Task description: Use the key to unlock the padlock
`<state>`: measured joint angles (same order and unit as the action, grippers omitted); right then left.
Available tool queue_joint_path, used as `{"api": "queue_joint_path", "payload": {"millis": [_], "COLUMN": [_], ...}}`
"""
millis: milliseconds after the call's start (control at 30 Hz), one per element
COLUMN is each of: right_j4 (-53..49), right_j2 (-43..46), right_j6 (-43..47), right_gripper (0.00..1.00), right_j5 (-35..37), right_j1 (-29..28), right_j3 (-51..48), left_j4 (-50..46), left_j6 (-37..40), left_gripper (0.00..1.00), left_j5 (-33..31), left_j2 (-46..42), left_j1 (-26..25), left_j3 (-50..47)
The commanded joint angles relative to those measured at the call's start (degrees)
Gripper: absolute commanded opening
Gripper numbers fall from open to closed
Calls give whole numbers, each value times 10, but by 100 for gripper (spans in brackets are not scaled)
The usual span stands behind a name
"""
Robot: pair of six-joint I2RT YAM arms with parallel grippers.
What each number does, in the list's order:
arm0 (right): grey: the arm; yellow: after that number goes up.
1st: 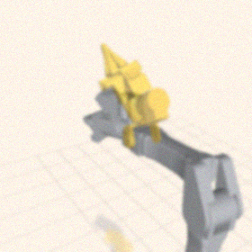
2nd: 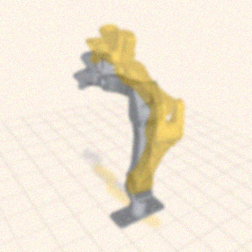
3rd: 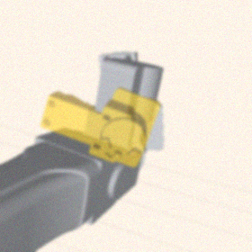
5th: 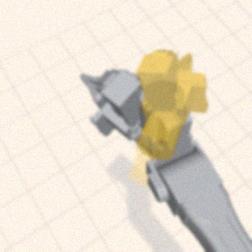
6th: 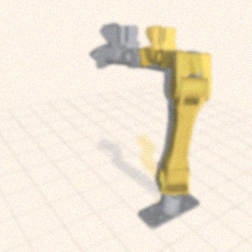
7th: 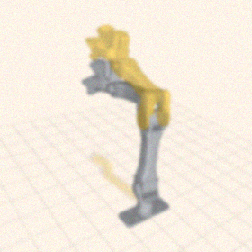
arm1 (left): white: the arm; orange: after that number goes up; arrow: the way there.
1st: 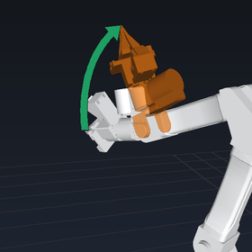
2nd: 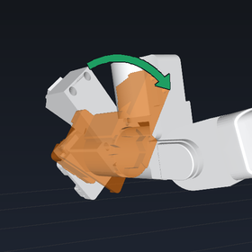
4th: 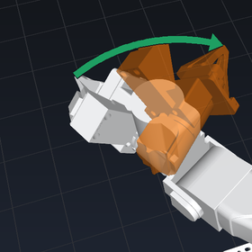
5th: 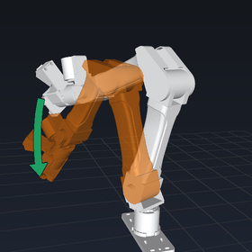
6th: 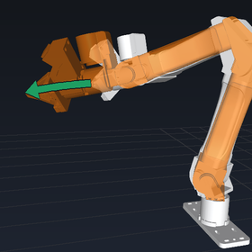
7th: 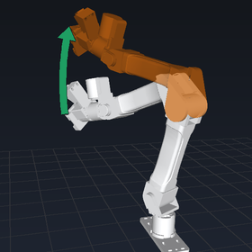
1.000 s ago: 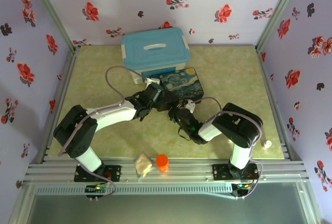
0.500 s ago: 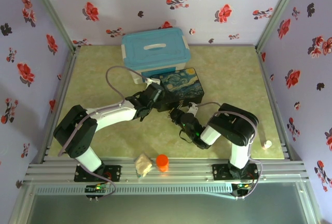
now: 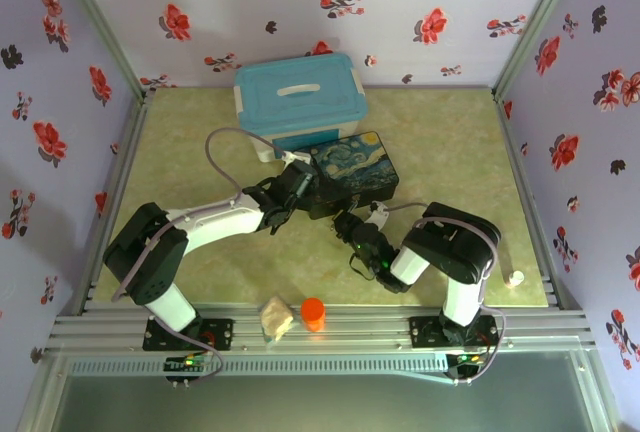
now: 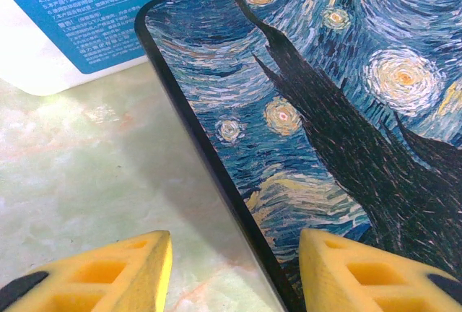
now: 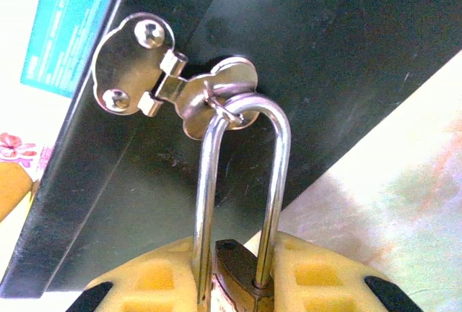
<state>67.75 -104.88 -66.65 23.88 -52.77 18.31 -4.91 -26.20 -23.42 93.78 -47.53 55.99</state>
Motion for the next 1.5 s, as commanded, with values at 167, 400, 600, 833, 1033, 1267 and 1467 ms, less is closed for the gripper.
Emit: {"api": "queue_joint_path", "payload": {"millis": [167,400,600,833,1033,1267,1467], "right_j4": [-253,-384,-530,-586,-564,-571,-498], "right_j2": [75,124,112,79,130,135,177], "right_j6": [21,87,153,156,139,122,90], "right_gripper": [37,44,43,29,15,6,3], "right_j5": [19,-3,-22,-12,0,21,35], "right_j1": [-1,-1,-11,-23,-31,-31,-19], "right_j3": [-27,9,81,110,74,59,-5], "left_j4": [-131,-133,-131,-128,-127,-124,-119], "left_j6": [7,9,9,8,9,9,11], "left_gripper": [49,49,49,50,49,49,48], "left_j5": [-31,-30,-31,-30,-30,-30,-30], "left_j2": [18,16,11,13,18,34,37], "left_j1": [12,12,11,12,12,13,13], "left_j3": [-33,-32,-37,-39,-34,-33,-38]}}
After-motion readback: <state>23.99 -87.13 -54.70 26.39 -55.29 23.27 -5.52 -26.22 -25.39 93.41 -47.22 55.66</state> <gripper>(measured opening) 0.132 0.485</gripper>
